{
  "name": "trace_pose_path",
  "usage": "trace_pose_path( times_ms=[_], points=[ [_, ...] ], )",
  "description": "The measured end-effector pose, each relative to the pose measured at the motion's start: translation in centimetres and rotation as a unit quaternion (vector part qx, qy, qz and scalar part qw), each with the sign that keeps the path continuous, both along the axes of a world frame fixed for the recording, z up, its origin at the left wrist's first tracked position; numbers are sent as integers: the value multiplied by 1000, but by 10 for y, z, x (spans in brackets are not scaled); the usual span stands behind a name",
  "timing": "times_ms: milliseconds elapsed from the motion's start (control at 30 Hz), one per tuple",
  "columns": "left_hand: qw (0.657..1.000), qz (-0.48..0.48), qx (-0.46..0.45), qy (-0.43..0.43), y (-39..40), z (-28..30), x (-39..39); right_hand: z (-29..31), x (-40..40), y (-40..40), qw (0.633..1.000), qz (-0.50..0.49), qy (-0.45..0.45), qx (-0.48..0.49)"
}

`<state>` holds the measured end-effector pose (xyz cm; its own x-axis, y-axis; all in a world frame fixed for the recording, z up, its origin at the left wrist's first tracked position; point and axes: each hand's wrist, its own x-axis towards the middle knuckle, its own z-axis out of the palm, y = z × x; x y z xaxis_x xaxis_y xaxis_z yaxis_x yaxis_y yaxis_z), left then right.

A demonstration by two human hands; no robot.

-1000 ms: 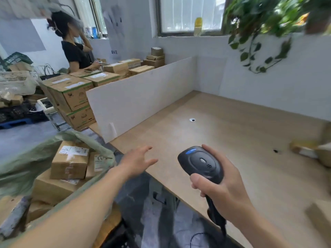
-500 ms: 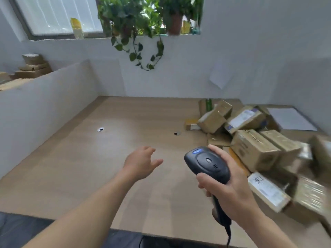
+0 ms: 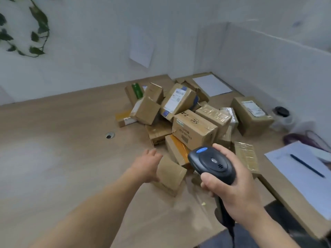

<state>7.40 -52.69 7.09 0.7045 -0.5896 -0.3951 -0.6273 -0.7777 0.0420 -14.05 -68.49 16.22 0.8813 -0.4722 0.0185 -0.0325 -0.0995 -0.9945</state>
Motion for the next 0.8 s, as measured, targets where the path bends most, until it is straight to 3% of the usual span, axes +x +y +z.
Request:
trace_pose_path(
  times_ms=[100,200,367,467,600,700,800],
  points=[
    [993,-91,72,27,-22,-22,14,-11,4,-4,999,-30,20,2],
    [982,-162,90,21,-35,-45,20,-18,8,-7,998,-44,42,1],
    [983,-169,66,8,-33,-68,27,-22,15,-8,997,-53,49,5],
    [982,-105,115,103,-15,-57,34,-23,23,-3,998,-42,47,7],
    [949,80,105,288,41,-39,52,-18,37,13,999,-2,38,4],
    [956,182,-6,232,86,-45,54,-15,48,28,999,35,31,-1],
    [959,186,-56,207,99,-55,35,-16,54,39,998,50,34,2]
  ],
)
